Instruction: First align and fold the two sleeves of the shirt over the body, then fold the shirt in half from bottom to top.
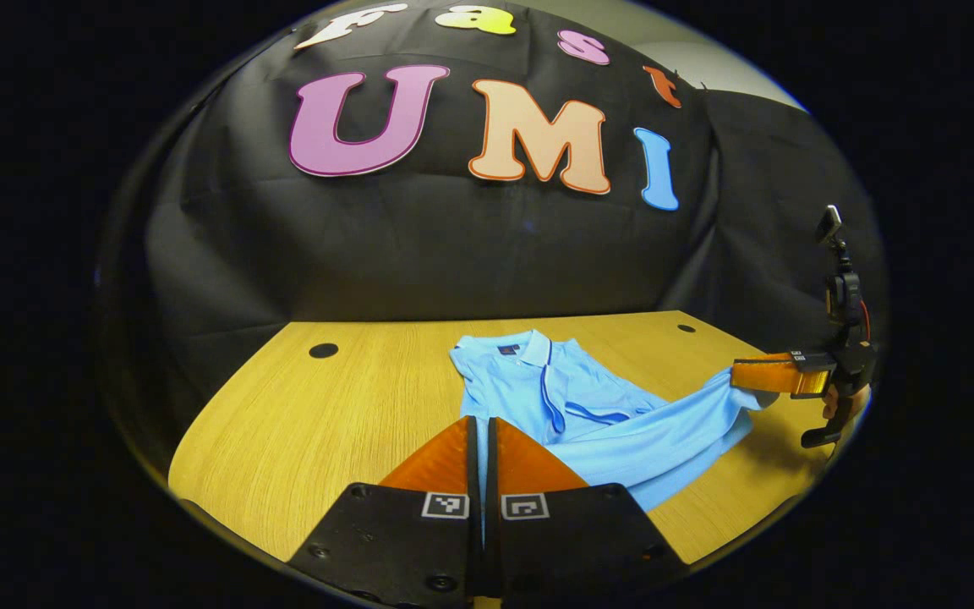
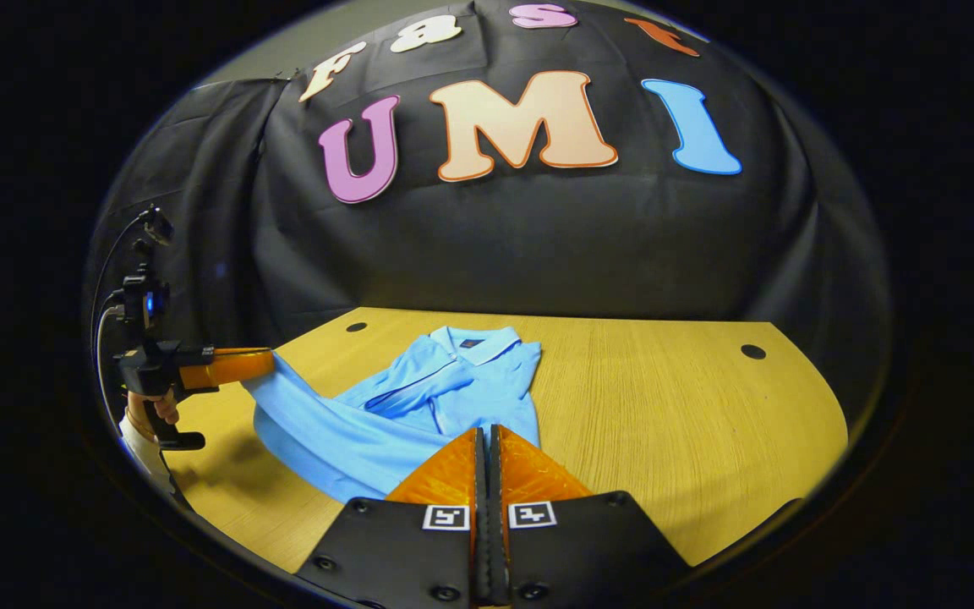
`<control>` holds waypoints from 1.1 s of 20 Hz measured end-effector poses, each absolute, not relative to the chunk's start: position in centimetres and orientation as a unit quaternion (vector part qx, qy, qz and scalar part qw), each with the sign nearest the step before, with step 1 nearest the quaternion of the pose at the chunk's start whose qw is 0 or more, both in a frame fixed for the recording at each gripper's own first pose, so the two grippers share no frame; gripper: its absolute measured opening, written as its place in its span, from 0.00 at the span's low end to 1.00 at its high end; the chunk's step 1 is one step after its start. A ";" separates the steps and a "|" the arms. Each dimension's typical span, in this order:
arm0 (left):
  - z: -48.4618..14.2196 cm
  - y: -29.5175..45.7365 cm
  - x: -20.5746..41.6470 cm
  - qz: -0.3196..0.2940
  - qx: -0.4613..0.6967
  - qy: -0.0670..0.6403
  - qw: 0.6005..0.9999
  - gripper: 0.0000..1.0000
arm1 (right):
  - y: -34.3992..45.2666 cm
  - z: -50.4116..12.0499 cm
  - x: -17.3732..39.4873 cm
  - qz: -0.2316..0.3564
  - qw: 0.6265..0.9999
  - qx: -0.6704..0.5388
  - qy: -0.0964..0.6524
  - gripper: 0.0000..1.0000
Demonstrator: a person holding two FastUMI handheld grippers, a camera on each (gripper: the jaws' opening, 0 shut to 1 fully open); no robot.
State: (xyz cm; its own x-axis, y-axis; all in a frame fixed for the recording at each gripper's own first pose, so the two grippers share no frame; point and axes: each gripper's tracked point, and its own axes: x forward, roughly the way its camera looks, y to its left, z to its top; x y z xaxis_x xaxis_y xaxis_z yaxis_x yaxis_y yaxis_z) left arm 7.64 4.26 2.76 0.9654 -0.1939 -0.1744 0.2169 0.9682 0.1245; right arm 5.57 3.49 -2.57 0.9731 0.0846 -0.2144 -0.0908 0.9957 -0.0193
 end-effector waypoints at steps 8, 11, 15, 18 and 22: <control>4.7 4.6 15.1 -0.091 0.061 0.073 0.991 0.00 | 1.5 -0.7 12.5 0.009 0.995 0.010 0.100 0.03; 4.8 5.2 17.9 -0.081 0.063 0.078 0.992 0.00 | 0.9 -0.5 15.2 0.001 0.995 0.010 0.100 0.03; 4.8 5.4 21.4 -0.068 0.057 0.083 0.993 0.00 | 0.4 -1.3 18.6 -0.009 0.994 0.007 0.108 0.03; 5.4 5.6 24.1 -0.054 0.052 0.075 0.994 0.00 | 0.1 -1.5 21.2 -0.016 0.994 0.007 0.110 0.03; 3.8 6.0 27.0 -0.029 0.055 0.088 0.994 0.00 | -1.2 -2.1 23.7 -0.030 0.993 0.019 0.112 0.02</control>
State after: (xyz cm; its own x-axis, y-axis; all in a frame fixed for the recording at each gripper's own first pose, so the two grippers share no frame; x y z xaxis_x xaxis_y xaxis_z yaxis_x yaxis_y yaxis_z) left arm 27.05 5.97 3.84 0.9828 -0.0472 -0.1786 0.0666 0.9923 0.1045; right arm 23.74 -1.16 -2.06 0.9732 -0.0558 -0.2232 0.0645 0.9974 0.0319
